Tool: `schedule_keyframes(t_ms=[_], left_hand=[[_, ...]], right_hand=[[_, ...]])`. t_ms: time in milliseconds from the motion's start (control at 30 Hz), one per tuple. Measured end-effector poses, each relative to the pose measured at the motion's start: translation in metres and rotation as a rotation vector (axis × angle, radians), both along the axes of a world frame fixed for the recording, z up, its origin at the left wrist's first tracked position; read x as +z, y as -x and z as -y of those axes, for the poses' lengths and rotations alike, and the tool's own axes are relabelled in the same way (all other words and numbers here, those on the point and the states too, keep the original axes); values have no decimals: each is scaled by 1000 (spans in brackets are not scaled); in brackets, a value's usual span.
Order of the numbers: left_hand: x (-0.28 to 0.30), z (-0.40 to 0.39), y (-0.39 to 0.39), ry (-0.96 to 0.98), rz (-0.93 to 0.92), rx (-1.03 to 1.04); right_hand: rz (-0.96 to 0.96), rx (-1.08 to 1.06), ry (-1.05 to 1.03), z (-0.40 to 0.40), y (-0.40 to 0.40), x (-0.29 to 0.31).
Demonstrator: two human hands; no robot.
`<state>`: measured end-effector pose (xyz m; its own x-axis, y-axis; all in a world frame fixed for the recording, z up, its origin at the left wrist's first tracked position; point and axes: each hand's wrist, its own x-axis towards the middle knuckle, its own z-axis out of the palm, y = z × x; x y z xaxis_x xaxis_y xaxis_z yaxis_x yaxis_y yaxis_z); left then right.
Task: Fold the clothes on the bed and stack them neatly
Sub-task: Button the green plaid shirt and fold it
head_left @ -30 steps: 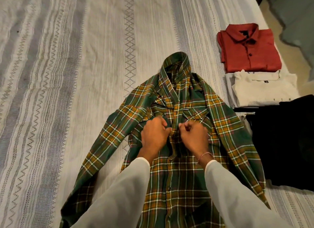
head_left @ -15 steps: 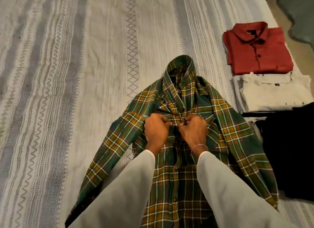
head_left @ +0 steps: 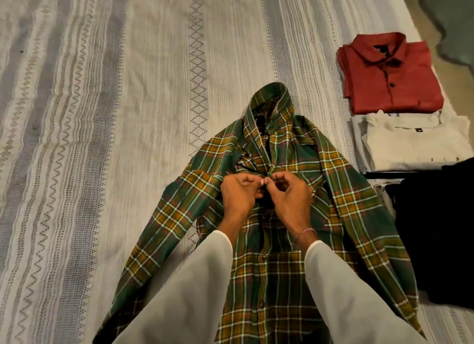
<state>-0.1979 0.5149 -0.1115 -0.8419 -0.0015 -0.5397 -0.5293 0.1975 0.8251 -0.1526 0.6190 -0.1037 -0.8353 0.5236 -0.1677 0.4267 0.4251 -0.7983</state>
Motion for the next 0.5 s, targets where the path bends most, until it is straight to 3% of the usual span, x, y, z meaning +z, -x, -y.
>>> schedule_keyframes(t_ms=[300, 500], left_hand=[[-9, 5, -1, -20, -44, -57], [-14, 5, -3, 10, -55, -13]], right_hand=[[-17, 81, -100, 4, -3, -5], [45, -11, 314, -4, -7, -13]])
